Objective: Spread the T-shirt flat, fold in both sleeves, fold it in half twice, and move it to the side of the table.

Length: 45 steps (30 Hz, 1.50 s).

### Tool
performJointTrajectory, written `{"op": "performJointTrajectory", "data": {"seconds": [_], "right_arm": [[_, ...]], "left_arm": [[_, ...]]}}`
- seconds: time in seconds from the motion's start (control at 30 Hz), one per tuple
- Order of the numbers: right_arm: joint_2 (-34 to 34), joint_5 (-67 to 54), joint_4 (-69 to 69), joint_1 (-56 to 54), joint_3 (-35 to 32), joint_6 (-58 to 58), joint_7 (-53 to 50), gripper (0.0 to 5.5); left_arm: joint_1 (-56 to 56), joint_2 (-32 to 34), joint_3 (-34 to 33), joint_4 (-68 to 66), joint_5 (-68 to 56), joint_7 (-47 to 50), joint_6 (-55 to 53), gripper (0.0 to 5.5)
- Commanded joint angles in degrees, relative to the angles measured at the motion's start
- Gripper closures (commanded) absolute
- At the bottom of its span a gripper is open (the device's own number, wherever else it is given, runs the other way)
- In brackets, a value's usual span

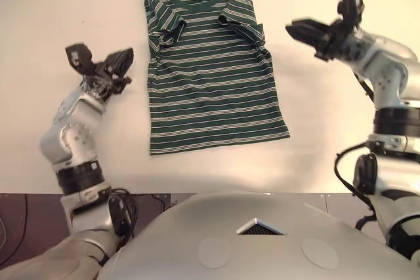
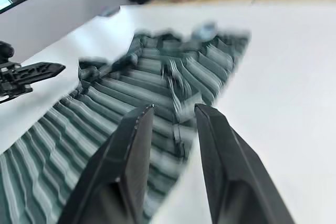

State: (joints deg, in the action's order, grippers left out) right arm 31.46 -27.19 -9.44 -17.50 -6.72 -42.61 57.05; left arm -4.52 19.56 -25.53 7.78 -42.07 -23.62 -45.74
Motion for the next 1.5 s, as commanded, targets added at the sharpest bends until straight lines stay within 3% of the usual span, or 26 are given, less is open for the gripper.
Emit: {"op": "performJointTrajectory", "data": {"seconds": [0.03, 0.17, 0.37, 0.53, 0.77, 1.33, 1.5], "right_arm": [[5.41, -6.51, 9.68, 11.69, -0.73, -9.69, 4.63, 4.07], [8.84, -11.0, 18.71, 24.82, -1.77, -14.54, 6.31, 4.07], [9.58, -11.41, 21.63, 32.62, -2.89, -14.01, 4.05, 4.07], [8.45, -9.97, 21.95, 36.95, -2.56, -12.68, 1.3, 4.07], [8.35, -8.46, 17.18, 34.64, -2.86, -11.29, -3.94, 4.07], [8.05, -9.99, 20.77, 41.18, 6.03, -11.04, -5.88, 4.07], [8.52, -9.7, 19.08, 40.12, 5.61, -10.69, -6.26, 4.03]], "left_arm": [[-11.9, -0.87, -2.61, 9.84, -11.69, -1.48, -10.58, 3.72], [-25.18, -0.62, -4.08, 17.2, -18.6, -2.23, -15.81, 3.72], [-33.85, 1.53, -5.81, 20.73, -19.75, -1.51, -16.63, 3.72], [-35.44, 4.04, -5.52, 20.85, -19.07, -1.52, -16.45, 3.72], [-35.97, 5.59, -4.24, 21.51, -19.23, 0.55, -17.34, 3.72], [-38.25, 5.07, 0.05, 23.85, -21.24, 3.17, -17.05, 3.72], [-37.31, 4.56, 1.48, 23.99, -21.68, 3.61, -16.03, 4.41]]}}
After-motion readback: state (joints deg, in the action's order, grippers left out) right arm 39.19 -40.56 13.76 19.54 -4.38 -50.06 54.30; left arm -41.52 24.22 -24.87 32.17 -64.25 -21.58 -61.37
